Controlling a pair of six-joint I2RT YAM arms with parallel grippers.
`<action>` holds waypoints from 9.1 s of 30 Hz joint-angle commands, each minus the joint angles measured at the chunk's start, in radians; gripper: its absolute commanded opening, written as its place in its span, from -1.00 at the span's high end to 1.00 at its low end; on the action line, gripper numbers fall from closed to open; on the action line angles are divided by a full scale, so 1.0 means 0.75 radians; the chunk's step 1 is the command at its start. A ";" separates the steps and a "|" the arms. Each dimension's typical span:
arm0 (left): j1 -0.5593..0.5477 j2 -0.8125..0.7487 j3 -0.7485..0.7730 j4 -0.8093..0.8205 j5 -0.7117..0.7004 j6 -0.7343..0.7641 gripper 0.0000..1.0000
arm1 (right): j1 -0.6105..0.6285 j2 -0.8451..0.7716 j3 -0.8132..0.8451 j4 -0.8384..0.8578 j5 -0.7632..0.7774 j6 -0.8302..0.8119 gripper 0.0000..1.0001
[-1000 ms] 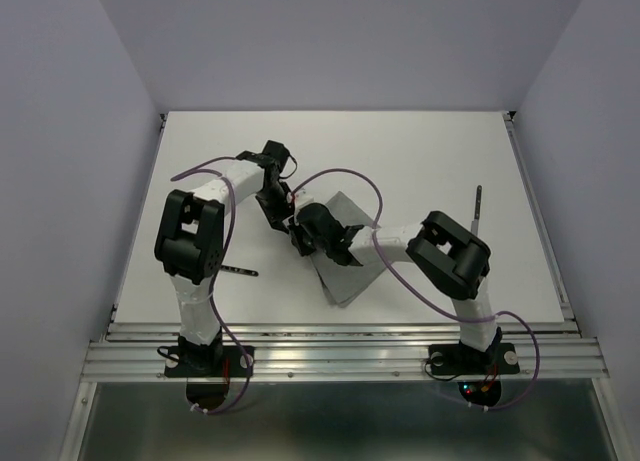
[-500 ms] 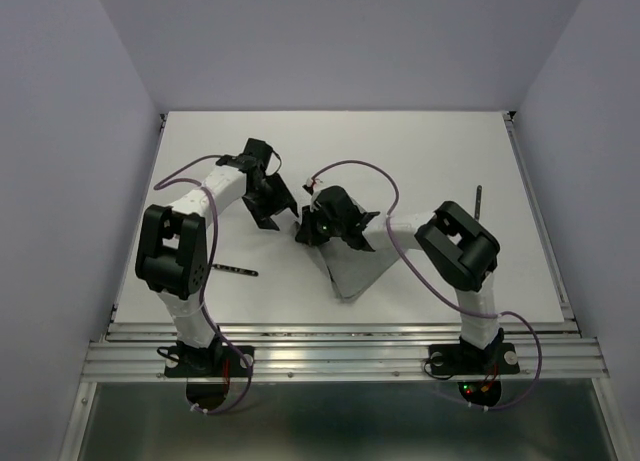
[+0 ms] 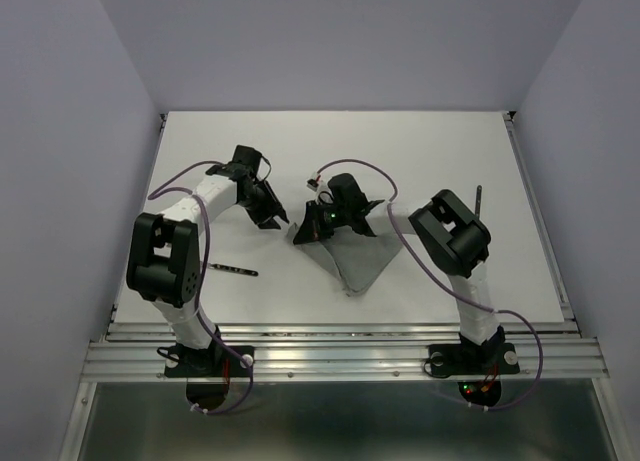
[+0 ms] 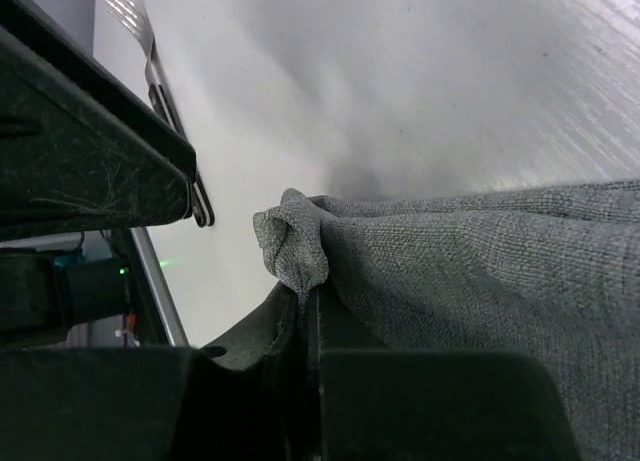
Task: Fold the napkin into a case and place the utensils inside
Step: Fold the lower triangle-folded napkin at the center of the board.
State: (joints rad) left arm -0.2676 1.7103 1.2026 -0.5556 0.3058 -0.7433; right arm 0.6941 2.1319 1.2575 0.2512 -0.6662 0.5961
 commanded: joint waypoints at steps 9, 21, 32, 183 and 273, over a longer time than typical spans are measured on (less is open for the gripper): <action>-0.064 -0.053 -0.043 0.088 0.132 0.107 0.69 | -0.060 0.092 0.133 -0.049 -0.290 0.066 0.99; -0.107 0.080 -0.035 0.082 0.114 0.142 0.91 | -0.087 0.133 0.150 -0.094 -0.316 0.075 0.99; -0.128 0.215 0.037 0.115 0.049 0.134 0.91 | -0.087 0.115 0.135 -0.102 -0.300 0.072 0.97; -0.062 -0.149 -0.280 0.172 0.179 -0.085 -0.82 | -0.138 -0.832 -1.045 0.354 -0.001 0.475 0.99; -0.265 0.387 0.487 -0.351 -0.152 -0.044 0.87 | -0.166 -1.024 -0.726 -0.267 0.373 0.093 -0.44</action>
State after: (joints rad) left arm -0.4618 2.0140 1.5417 -0.7811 0.2153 -0.7864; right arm 0.5922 1.3743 0.6495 0.1120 -0.4599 0.7223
